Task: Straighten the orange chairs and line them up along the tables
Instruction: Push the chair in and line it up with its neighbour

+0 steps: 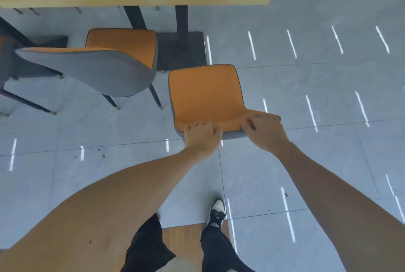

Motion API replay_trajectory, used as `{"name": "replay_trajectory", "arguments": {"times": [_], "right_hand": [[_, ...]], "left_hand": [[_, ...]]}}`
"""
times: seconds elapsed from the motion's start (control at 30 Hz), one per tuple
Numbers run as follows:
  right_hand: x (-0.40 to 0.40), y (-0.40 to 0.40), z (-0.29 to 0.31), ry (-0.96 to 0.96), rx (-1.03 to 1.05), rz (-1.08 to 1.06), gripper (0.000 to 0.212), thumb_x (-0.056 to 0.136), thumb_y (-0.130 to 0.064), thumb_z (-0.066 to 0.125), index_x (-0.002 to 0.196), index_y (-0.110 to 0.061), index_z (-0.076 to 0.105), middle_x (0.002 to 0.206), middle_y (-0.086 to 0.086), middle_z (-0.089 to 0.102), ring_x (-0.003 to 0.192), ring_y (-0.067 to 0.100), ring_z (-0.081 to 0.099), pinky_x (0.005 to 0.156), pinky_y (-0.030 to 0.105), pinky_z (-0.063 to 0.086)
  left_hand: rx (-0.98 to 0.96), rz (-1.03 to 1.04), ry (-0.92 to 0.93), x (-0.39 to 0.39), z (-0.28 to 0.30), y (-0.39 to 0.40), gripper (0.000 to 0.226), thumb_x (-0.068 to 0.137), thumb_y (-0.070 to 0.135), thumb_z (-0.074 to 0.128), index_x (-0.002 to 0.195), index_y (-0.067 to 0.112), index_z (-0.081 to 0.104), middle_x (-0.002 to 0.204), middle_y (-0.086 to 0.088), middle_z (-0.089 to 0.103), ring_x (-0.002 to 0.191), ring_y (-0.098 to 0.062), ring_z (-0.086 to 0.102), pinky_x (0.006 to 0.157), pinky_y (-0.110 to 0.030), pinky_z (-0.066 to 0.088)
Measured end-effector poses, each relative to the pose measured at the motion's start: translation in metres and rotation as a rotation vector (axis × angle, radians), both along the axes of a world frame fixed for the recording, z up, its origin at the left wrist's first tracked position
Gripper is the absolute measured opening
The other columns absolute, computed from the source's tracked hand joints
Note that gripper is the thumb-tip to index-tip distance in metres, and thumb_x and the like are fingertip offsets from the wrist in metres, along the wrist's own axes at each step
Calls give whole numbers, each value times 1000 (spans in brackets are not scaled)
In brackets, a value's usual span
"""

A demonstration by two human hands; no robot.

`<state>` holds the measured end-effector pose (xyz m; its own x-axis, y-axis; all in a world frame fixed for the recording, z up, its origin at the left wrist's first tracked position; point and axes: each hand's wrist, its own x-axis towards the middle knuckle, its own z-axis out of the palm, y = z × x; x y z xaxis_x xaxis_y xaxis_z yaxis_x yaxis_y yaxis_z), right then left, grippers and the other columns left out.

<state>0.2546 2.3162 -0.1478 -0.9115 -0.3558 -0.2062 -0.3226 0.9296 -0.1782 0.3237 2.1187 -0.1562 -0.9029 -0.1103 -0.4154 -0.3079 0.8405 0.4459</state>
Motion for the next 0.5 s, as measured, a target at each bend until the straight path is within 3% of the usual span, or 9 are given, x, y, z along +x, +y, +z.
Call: {"name": "replay_trajectory", "arguments": {"times": [0.07, 0.17, 0.37, 0.5], "right_hand": [[-6, -1, -5, 66, 70, 54, 39, 88, -32, 34, 56, -17, 50, 54, -4, 43, 52, 17, 41, 50, 27, 23], [-4, -16, -4, 156, 67, 7, 40, 82, -27, 32, 43, -22, 28, 46, -12, 14, 43, 7, 8, 54, 20, 6], [-24, -25, -30, 252, -177, 34, 39, 79, -22, 39, 43, -19, 26, 41, -6, 20, 39, 17, 19, 52, 18, 5], [-59, -41, -20, 358, -214, 40, 36, 77, -21, 41, 43, -19, 28, 42, -5, 22, 39, 16, 19, 54, 19, 2]], "left_hand": [[-65, 48, 46, 2, -6, 3, 47, 94, 47, 17, 62, 24, 41, 68, 6, 52, 78, -24, 51, 89, -42, 42], [-110, 49, 78, 0, -7, -1, 51, 96, 44, 19, 54, 23, 38, 59, 7, 47, 68, -23, 51, 80, -39, 46], [-194, 103, 96, -22, -14, -20, 58, 98, 39, 26, 55, 11, 54, 53, 0, 55, 55, -22, 55, 55, -30, 40], [-255, 63, 154, -56, -3, -37, 59, 97, 39, 25, 57, 7, 54, 46, 1, 47, 45, -21, 45, 47, -26, 28]]}}
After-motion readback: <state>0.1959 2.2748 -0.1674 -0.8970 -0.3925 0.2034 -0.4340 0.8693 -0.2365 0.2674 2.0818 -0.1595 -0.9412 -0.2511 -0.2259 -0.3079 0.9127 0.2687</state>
